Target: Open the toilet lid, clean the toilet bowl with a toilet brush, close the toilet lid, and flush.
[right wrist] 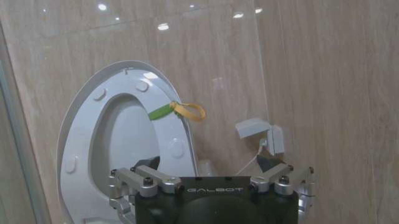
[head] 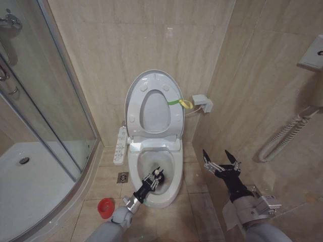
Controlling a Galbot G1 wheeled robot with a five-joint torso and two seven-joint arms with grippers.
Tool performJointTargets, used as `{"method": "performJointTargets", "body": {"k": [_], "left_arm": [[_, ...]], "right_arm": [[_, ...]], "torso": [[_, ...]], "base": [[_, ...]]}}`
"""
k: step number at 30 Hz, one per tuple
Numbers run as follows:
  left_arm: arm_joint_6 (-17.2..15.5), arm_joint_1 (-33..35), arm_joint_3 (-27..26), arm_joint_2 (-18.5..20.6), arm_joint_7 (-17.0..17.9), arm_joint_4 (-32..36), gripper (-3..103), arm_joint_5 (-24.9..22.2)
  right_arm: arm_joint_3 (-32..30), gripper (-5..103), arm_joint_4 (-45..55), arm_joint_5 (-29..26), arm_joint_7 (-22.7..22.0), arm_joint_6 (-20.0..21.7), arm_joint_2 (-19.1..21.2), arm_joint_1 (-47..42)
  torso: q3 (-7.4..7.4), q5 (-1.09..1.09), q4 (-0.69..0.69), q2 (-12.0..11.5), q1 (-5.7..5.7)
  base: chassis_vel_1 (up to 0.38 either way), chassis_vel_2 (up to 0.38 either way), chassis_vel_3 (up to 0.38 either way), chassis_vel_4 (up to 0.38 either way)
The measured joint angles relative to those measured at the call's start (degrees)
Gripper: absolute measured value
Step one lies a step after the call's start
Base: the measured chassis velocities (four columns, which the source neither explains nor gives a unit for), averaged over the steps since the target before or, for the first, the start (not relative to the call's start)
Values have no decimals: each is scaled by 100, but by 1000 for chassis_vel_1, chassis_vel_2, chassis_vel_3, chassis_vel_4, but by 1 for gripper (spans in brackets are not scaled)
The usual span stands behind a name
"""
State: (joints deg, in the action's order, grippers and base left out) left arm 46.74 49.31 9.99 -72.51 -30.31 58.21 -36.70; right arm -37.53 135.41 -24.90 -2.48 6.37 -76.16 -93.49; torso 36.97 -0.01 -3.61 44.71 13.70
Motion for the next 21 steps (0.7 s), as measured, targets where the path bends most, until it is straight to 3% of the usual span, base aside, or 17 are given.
{"method": "performJointTargets", "body": {"k": [8, 15, 21], "left_arm": [[-18, -44, -188, 178, 32, 193, 22, -11], [-231, -322, -167, 77, 382, 757, 19, -90], [-311, -411, -31, -1, 458, 945, 19, -94]], "right_arm": [[0, 100, 0, 0, 0, 0, 0, 0], [0, 100, 0, 0, 0, 0, 0, 0], [0, 100, 0, 0, 0, 0, 0, 0]], "torso": [[0, 1, 0, 0, 0], [0, 1, -1, 0, 0], [0, 2, -1, 0, 0]], "base": [[0, 0, 0, 0], [0, 0, 0, 0], [0, 0, 0, 0]]}}
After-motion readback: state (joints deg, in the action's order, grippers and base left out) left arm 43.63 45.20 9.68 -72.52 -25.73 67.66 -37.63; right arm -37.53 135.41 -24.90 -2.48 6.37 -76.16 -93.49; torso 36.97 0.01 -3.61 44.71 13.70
